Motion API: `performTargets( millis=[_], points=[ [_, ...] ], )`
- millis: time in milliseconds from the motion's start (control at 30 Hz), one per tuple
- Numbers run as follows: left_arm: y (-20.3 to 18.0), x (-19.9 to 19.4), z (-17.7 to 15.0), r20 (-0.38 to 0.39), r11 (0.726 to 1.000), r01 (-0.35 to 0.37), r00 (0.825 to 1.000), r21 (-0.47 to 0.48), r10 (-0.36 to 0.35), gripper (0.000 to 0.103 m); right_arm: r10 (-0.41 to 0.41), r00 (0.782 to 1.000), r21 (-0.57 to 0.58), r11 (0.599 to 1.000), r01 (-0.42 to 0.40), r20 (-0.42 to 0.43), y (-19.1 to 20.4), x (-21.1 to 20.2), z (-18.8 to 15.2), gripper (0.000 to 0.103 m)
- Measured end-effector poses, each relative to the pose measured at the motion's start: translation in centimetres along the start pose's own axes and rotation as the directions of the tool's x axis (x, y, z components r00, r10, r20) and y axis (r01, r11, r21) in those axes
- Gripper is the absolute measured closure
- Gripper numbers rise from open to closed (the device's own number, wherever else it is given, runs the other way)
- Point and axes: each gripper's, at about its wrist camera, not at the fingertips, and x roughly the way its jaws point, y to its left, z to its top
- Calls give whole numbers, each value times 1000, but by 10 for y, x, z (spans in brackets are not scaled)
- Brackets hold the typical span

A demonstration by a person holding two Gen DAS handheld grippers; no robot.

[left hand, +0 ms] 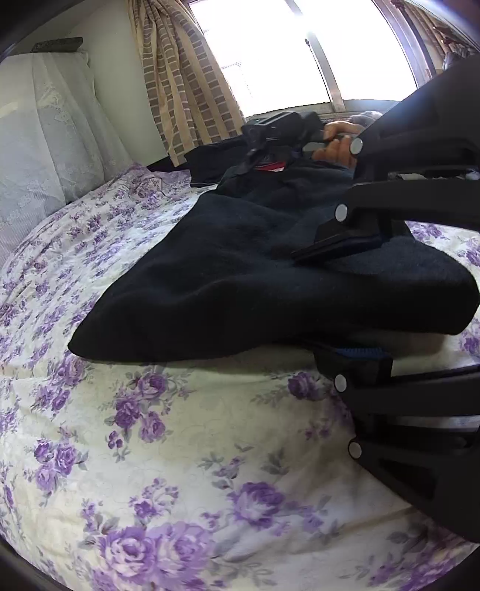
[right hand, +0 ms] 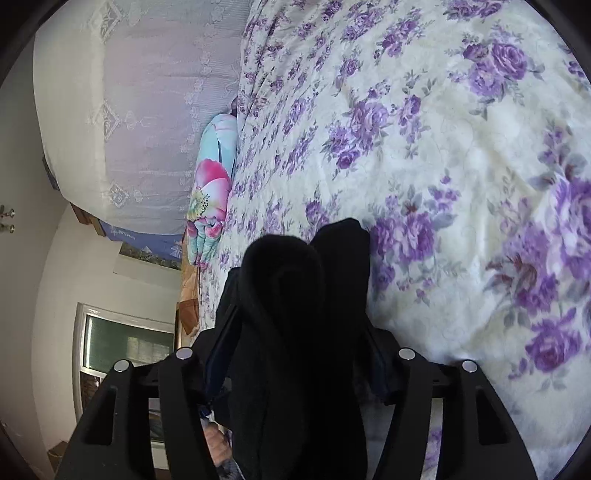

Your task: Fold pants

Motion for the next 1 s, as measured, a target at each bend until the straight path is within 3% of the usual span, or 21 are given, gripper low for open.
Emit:
performTargets(
  millis=[67, 133, 167, 200, 267, 333, 500, 633, 767, 867, 1000],
  points=[
    [1, 1, -2, 1, 1000, 5, 1000, 5, -5, 64, 21, 1000, 2, 1000, -21, -8, 0, 5, 6, 43],
    [4, 3, -1, 0, 1000, 19, 1000, -5, -19, 68, 0, 1000, -51, 999, 0, -7, 2, 9, 6, 69],
    [5, 4, 0, -1, 999, 31, 1000, -11, -31, 73, -19, 1000, -78, 997, 19, 3, 1, 11, 3, 73],
    [4, 5, 0, -3, 998, 62, 998, -16, -62, 87, -26, 1000, -99, 995, 27, 18, 0, 10, 0, 76],
    [-5, 4, 0, 19, 999, 29, 999, 19, -30, 89, -44, 998, -143, 988, 50, 45, 6, 5, -6, 77],
    [-28, -2, 2, 51, 993, -31, 998, 112, 25, 90, -46, 997, -171, 984, 57, 63, 16, -1, -7, 78],
    [-77, -26, 34, 123, 971, -57, 992, 232, 29, 90, -24, 996, -273, 961, 48, 89, 62, -17, 10, 78],
    [-107, -37, 85, 169, 954, -80, 985, 290, 31, 90, 4, 990, -331, 942, 45, 144, 103, -27, 52, 78],
    [-130, -37, 145, 229, 926, -161, 970, 342, 84, 90, -3, 981, -404, 911, 82, 192, 144, -20, 108, 78],
    [-141, -36, 194, 293, 907, -222, 949, 359, 117, 90, 2, 976, -457, 884, 101, 219, 174, -2, 157, 78],
    [-145, -35, 265, 398, 884, -299, 906, 358, 144, 90, 23, 969, -517, 849, 110, 245, 206, 38, 230, 78]
  ],
)
